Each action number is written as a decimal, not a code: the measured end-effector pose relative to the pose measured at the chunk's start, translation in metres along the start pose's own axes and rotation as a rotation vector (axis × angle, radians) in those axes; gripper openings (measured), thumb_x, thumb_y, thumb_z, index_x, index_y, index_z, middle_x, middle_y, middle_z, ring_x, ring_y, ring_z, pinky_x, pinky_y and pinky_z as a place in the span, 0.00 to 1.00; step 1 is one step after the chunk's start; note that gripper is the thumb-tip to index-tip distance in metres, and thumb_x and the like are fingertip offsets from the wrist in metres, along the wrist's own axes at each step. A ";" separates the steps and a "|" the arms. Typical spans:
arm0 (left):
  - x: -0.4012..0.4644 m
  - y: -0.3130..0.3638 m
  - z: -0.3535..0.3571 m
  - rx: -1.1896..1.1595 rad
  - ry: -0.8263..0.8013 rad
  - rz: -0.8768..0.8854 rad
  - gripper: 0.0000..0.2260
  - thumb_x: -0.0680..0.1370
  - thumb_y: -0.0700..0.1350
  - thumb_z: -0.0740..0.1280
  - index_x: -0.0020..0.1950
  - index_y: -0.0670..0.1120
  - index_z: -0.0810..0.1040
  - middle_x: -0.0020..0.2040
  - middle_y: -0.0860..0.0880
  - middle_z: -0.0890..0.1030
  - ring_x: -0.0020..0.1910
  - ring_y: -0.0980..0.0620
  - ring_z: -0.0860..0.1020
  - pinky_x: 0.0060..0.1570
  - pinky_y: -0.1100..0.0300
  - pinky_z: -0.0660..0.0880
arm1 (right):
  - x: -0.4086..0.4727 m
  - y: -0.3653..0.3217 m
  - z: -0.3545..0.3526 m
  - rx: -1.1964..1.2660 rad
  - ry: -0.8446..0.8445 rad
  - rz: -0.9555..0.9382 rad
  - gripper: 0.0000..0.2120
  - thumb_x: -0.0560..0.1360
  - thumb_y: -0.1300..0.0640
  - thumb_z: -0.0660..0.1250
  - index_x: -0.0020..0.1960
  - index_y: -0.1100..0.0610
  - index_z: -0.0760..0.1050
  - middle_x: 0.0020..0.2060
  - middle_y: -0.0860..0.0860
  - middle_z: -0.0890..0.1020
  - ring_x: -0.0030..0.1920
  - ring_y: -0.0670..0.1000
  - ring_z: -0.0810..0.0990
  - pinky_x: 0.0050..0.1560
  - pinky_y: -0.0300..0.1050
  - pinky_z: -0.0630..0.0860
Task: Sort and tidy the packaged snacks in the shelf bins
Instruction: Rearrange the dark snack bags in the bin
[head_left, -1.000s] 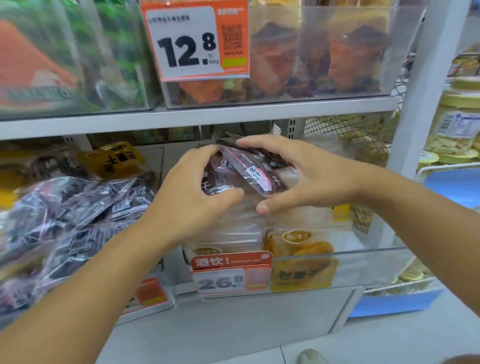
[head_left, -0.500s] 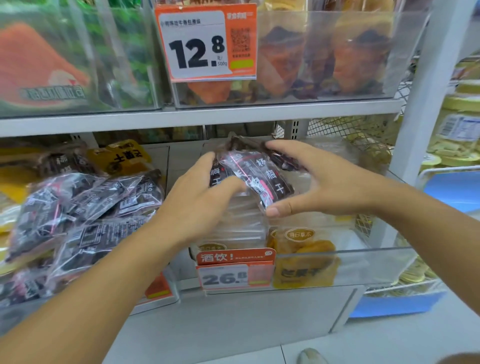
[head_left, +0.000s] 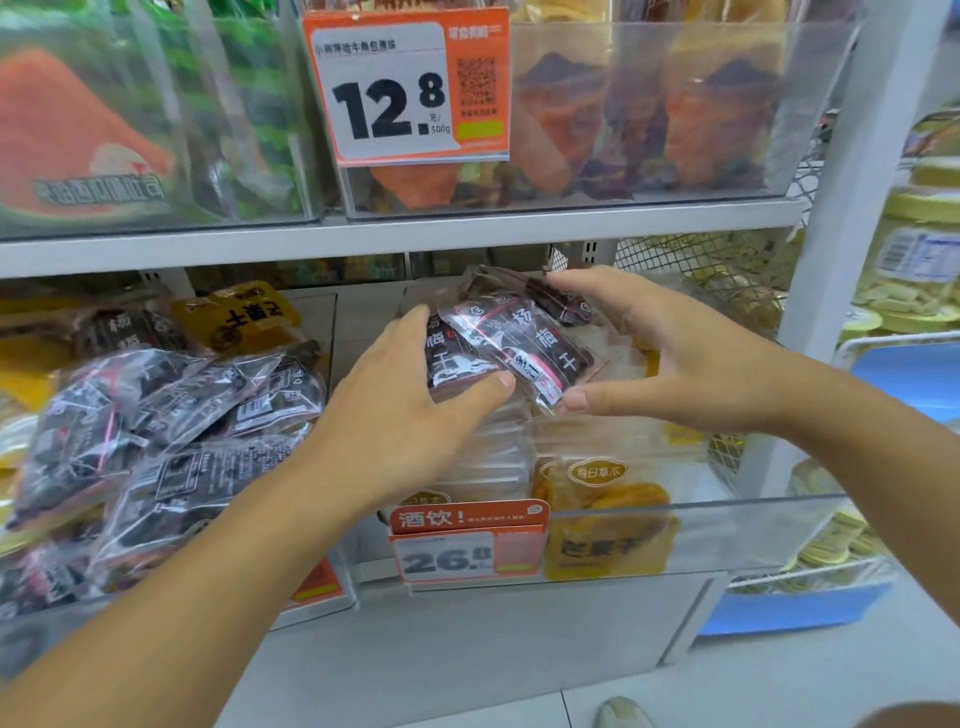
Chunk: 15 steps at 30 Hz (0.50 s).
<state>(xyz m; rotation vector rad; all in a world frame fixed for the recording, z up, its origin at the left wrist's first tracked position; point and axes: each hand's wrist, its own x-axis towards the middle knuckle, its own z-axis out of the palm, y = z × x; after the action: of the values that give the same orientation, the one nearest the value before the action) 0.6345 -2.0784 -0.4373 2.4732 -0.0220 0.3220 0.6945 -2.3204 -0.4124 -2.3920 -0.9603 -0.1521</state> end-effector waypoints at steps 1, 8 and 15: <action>0.000 0.000 -0.001 0.026 0.011 0.015 0.43 0.73 0.70 0.64 0.81 0.53 0.52 0.79 0.55 0.61 0.76 0.52 0.63 0.74 0.50 0.63 | -0.002 0.000 -0.002 -0.045 0.029 0.005 0.42 0.67 0.31 0.71 0.77 0.39 0.61 0.75 0.38 0.63 0.75 0.36 0.59 0.76 0.51 0.63; -0.021 -0.006 -0.040 0.103 0.165 0.167 0.20 0.76 0.61 0.69 0.65 0.53 0.78 0.58 0.56 0.81 0.57 0.56 0.78 0.59 0.56 0.77 | 0.010 -0.058 0.011 -0.138 0.343 -0.197 0.22 0.71 0.40 0.71 0.62 0.47 0.80 0.62 0.42 0.79 0.63 0.41 0.77 0.65 0.46 0.73; -0.070 -0.083 -0.115 0.309 0.313 0.039 0.23 0.75 0.61 0.70 0.66 0.52 0.78 0.62 0.56 0.80 0.63 0.55 0.76 0.65 0.54 0.73 | 0.048 -0.159 0.085 0.014 0.103 -0.231 0.25 0.72 0.40 0.70 0.67 0.45 0.75 0.62 0.39 0.79 0.60 0.36 0.74 0.59 0.32 0.72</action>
<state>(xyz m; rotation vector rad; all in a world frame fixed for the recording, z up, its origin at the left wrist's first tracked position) 0.5483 -1.9475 -0.4150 2.6977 0.1194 0.7775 0.6158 -2.1518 -0.3980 -2.2316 -1.1810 -0.3499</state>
